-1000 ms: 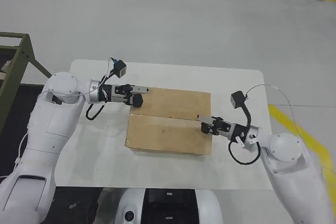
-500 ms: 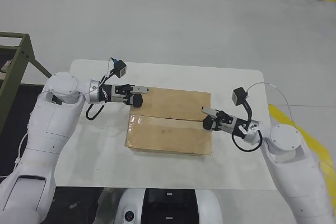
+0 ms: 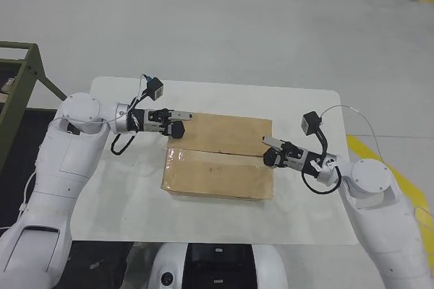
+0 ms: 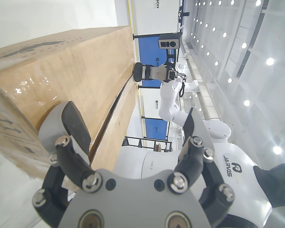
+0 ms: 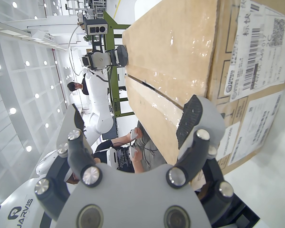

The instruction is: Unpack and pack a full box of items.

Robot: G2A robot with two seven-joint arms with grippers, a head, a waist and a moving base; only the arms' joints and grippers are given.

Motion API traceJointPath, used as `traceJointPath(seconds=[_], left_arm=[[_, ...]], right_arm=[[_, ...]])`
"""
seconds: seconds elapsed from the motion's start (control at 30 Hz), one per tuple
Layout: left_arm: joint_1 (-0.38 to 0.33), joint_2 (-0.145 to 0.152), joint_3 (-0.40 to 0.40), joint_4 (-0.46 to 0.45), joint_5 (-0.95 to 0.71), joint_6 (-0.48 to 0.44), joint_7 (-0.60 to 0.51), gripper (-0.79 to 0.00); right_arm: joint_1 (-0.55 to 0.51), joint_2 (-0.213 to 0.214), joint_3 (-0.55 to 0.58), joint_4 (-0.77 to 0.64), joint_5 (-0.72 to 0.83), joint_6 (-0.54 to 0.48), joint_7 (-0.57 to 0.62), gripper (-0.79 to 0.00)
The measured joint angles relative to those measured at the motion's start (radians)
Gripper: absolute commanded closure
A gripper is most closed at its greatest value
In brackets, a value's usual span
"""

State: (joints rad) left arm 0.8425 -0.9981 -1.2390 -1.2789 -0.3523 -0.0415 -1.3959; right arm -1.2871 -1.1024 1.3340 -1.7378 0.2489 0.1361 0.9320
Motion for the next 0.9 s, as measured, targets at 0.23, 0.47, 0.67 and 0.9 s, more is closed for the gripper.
traceJointPath(seconds=[0.23,0.47,0.67,0.9], left_arm=[[0.0,0.0,0.0,0.0,0.0,0.0,0.0,-0.785],[0.0,0.0,0.0,0.0,0.0,0.0,0.0,-0.785],[0.0,0.0,0.0,0.0,0.0,0.0,0.0,-0.785],[0.055,0.017,-0.092,-0.111,-0.045,0.037,0.091,-0.785]], right_arm=[[0.0,0.0,0.0,0.0,0.0,0.0,0.0,-0.785],[0.0,0.0,0.0,0.0,0.0,0.0,0.0,-0.785],[0.0,0.0,0.0,0.0,0.0,0.0,0.0,-0.785],[0.0,0.0,0.0,0.0,0.0,0.0,0.0,-0.785]])
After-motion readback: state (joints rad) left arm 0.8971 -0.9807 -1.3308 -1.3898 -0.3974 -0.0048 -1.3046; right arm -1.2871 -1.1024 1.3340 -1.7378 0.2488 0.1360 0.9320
